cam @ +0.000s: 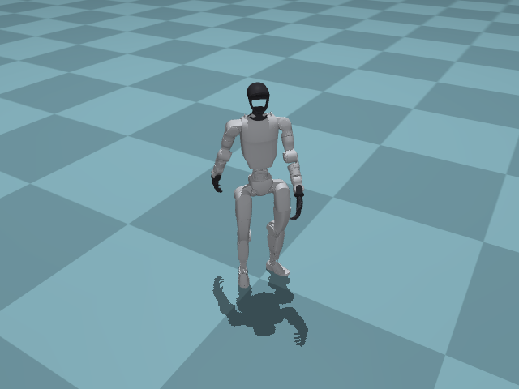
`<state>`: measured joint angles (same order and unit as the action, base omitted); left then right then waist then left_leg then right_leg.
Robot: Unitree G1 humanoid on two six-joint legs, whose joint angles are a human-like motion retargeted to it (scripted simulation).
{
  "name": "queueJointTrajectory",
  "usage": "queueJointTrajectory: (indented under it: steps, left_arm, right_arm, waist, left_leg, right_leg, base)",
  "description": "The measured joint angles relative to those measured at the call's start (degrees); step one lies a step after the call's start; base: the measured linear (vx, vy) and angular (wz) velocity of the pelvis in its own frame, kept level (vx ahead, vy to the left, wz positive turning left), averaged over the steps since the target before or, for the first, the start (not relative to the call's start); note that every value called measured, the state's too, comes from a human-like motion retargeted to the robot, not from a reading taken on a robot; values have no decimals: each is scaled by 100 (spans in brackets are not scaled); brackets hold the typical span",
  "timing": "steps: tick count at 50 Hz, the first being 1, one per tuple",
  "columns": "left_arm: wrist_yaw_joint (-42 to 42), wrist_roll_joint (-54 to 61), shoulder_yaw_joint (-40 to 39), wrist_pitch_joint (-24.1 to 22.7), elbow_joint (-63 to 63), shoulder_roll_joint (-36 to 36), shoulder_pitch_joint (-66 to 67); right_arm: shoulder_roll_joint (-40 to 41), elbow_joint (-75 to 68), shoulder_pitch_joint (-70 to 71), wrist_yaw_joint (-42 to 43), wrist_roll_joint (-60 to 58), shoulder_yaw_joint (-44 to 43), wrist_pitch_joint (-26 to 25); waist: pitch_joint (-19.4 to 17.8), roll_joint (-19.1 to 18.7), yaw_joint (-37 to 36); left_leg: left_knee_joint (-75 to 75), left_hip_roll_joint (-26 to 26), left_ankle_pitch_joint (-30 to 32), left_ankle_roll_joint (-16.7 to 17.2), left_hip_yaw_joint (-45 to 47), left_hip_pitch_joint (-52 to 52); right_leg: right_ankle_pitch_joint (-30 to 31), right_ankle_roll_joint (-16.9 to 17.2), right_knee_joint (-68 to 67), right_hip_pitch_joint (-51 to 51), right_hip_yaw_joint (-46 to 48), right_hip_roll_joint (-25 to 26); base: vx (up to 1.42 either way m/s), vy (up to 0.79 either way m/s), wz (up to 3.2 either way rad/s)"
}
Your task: In place motions
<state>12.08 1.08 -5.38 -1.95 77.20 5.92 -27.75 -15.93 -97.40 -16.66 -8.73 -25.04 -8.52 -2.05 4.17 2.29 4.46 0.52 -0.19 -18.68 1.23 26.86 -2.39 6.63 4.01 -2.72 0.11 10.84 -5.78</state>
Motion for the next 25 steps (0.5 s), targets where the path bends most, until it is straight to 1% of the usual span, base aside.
queueJointTrajectory:
  steps: [3,7,13,17,19,22,25]
  left_arm:
    - [21,-24,-25,-1,117,-14,84]
    - [65,-153,-22,57,447,-70,518]
    - [-191,-487,-260,215,1340,-199,1650]
    - [-572,-503,-711,340,1946,-220,2661]
    - [-714,-412,-947,415,2021,-243,3264]
    - [-729,-356,-1213,520,2021,-239,4130]
    - [-666,-510,-1315,546,2021,-192,4818]
  right_arm:
    - [7,0,-9,97,330,-57,-127]
    - [220,0,330,99,573,38,-197]
    - [737,69,1469,-192,676,686,-56]
    - [1102,734,2311,-664,657,1242,39]
    - [1277,1238,2675,-848,680,1423,121]
    - [1542,2004,3165,-987,861,1596,253]
    - [1733,2617,3559,-982,1156,1739,400]
  waist:
    - [-20,-41,-6]
    - [-22,-73,-29]
    - [-21,-126,-117]
    - [-45,-147,-163]
    - [-69,-161,-184]
    - [-115,-185,-202]
    - [-128,-197,-185]
  left_leg:
    - [-4,8,-7,2,45,-19]
    - [-9,9,-4,-1,35,-19]
    - [-30,5,-1,-8,-29,-46]
    - [-60,11,-10,3,-19,-95]
    - [-69,15,-21,13,2,-122]
    - [-71,29,-31,25,29,-149]
    - [-65,44,-32,37,13,-145]
  right_leg:
    - [0,-5,-9,-9,-14,4]
    - [0,-8,-7,-8,-1,12]
    - [5,-7,-16,-1,-38,43]
    - [19,10,-42,-31,-133,71]
    - [29,13,-53,-50,-180,85]
    - [39,15,-70,-67,-244,108]
    - [39,18,-78,-78,-264,122]
  base:
    - [0,0,0]
    - [0,0,0]
    - [0,0,0]
    - [0,0,0]
    - [0,0,0]
    - [0,0,0]
    - [0,0,0]
